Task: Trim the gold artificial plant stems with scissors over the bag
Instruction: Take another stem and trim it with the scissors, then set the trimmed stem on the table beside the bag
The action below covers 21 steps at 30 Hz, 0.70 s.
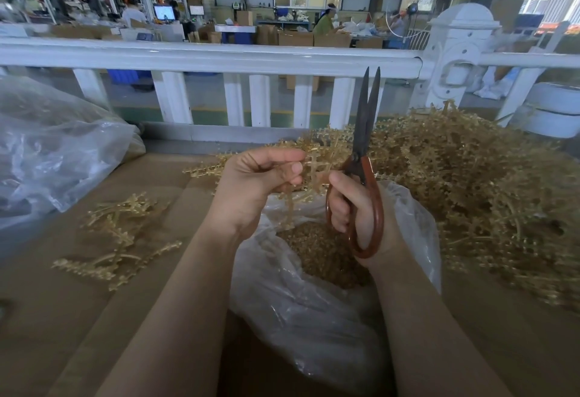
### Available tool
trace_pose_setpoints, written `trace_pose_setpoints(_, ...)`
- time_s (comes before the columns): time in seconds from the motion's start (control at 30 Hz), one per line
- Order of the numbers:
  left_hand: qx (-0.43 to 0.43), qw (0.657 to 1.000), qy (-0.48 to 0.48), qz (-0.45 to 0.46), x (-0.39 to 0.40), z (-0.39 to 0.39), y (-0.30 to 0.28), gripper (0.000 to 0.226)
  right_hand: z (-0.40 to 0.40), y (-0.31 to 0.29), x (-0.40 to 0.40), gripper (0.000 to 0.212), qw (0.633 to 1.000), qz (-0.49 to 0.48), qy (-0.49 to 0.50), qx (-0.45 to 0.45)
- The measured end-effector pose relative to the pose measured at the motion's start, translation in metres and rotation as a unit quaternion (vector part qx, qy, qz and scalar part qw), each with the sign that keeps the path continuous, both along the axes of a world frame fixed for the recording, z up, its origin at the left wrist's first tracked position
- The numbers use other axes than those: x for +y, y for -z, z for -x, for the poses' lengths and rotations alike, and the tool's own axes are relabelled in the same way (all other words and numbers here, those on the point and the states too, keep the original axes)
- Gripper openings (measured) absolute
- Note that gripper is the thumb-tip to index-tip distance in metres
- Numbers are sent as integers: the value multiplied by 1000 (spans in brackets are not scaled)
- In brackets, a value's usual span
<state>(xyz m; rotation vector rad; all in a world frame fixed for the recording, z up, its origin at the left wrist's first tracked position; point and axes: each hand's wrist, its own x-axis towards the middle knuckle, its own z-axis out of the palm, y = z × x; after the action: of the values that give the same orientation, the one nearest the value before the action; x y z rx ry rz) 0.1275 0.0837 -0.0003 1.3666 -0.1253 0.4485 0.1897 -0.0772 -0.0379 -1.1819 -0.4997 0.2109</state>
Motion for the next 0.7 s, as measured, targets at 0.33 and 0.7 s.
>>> trace_pose_setpoints(0.33,36,958,-250,134,53,8,-2,14,3,0,-3,25,982,48,178,-48)
trace_pose_setpoints(0.7,353,691,-590,-224,97,33,23,28,8,9,7,36,758,491,339,-264)
